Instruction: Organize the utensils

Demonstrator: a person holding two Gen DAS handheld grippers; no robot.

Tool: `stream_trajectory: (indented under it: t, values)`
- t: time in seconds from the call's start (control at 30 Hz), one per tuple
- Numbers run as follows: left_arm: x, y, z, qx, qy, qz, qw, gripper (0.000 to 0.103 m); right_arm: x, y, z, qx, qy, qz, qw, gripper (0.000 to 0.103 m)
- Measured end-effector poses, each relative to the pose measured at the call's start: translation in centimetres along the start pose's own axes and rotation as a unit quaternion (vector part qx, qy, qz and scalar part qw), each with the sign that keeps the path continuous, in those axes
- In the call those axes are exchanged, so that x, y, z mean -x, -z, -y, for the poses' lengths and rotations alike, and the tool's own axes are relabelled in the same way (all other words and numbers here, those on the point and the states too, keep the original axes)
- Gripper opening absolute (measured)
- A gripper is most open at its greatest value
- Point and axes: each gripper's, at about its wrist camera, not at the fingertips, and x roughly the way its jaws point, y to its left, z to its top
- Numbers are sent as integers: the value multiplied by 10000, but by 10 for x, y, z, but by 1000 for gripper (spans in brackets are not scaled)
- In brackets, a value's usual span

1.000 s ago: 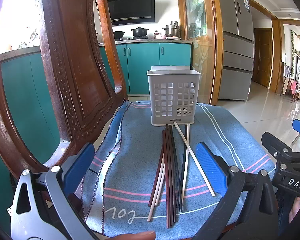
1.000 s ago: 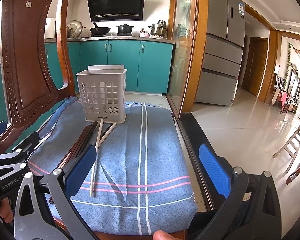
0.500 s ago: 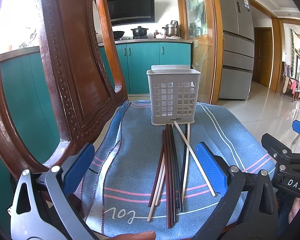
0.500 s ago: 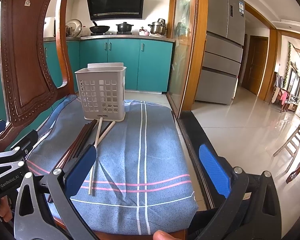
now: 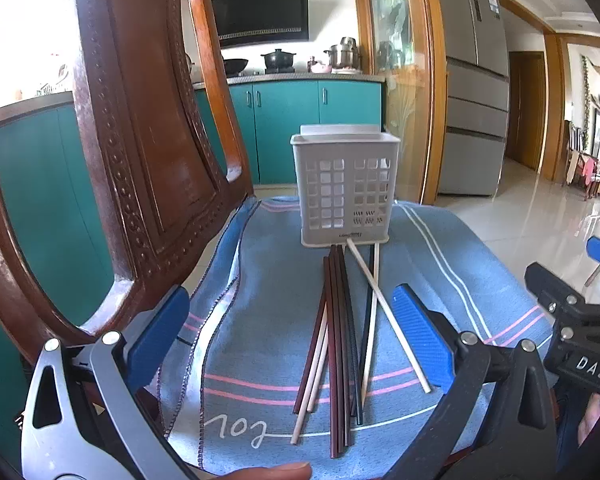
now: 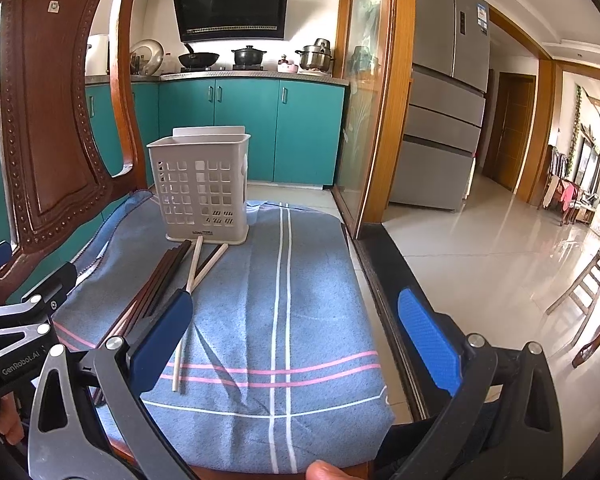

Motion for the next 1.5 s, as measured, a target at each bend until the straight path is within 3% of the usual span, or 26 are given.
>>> stream_trajectory:
  t: [0.17, 0.3, 0.53, 0.7, 0.8, 0.9, 0.97, 1.0, 1.03, 1.07, 1.1, 1.2, 1.3, 1.37, 1.43, 1.5]
  values:
    - [-25, 6, 8, -77, -76, -579, 9983, 100, -21, -12, 14, 45, 222, -201, 9995, 101]
    - [-33, 9, 7, -107, -101, -748, 9971, 100, -36, -17, 21, -2, 282, -273, 9992, 101]
    - [-46, 9, 19, -125, -68, -977, 9951, 100, -65, -21, 14, 104, 60, -478, 9988, 101]
    - [-61, 9, 25, -170, -18, -1240, 9921, 101, -97, -26, 3, 443, -87, -997, 9940, 101]
    - [-72, 10, 21, -36, 159, -1505, 9885, 100, -118, -35, -1, 331, -497, -1312, 9896, 101]
    - [-78, 8, 6, 471, 453, -1764, 9821, 100, -153, -48, -9, 8, -1174, -1947, 9738, 99]
    - [-82, 6, -1, 598, 561, -1840, 9795, 91, -171, -53, -23, -2, -1595, -2240, 9614, 85]
    - [-84, 5, -3, 574, 510, -1906, 9787, 79, -180, -54, -31, 40, -1761, -2397, 9547, 81]
    - [-88, 5, -4, 544, 448, -1972, 9778, 68, -187, -54, -40, 105, -1873, -2513, 9496, 71]
    - [-93, 6, -4, 473, 434, -2102, 9755, 63, -195, -53, -51, 183, -1988, -2593, 9449, 62]
    - [-97, 7, -3, 430, 436, -2199, 9736, 57, -200, -52, -59, 194, -2090, -2633, 9416, 59]
    - [-111, 7, -1, 344, 445, -2420, 9686, 55, -217, -46, -80, 226, -2354, -2826, 9296, 57]
    - [-126, -5, 7, 76, 541, -2477, 9673, 53, -228, -34, -89, 375, -2395, -2984, 9231, 48]
    - [-138, -12, 14, -123, 552, -2521, 9660, 50, -229, -35, -87, 465, -2366, -2943, 9248, 28]
    - [-154, -19, 21, -282, 553, -2632, 9628, 40, -229, -35, -76, 290, -2568, -3043, 9169, 11]
    - [-171, -26, 26, -304, 695, -2737, 9588, 33, -226, -37, -62, 272, -2489, -3009, 9202, 9]
